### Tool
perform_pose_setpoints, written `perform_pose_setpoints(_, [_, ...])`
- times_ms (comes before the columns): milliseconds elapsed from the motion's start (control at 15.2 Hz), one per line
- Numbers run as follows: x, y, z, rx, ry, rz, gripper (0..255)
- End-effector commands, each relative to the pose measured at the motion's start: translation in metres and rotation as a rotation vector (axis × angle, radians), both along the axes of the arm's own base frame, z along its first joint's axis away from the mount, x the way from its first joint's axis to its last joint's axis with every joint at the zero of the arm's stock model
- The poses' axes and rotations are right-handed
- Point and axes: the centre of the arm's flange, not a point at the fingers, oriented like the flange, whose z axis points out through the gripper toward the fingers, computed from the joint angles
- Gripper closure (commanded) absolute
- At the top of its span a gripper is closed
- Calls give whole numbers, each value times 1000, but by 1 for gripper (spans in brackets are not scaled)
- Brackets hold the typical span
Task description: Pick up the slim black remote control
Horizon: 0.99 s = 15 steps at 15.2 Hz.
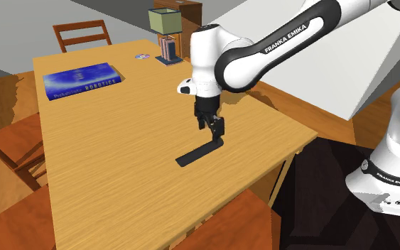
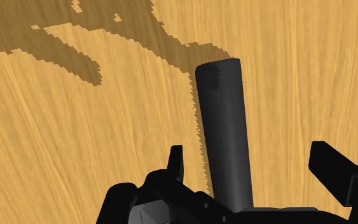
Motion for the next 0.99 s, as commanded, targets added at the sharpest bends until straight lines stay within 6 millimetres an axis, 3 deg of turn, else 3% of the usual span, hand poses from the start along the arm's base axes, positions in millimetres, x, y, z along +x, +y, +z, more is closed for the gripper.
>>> perform_pose_setpoints(0, [9, 12, -13, 2, 3, 41, 0])
perform_pose_setpoints(594, [9, 12, -53, 2, 3, 41, 0])
perform_pose_setpoints(660, [9, 12, -54, 2, 2, 41, 255])
perform_pose_setpoints(924, [9, 12, -53, 2, 3, 41, 255])
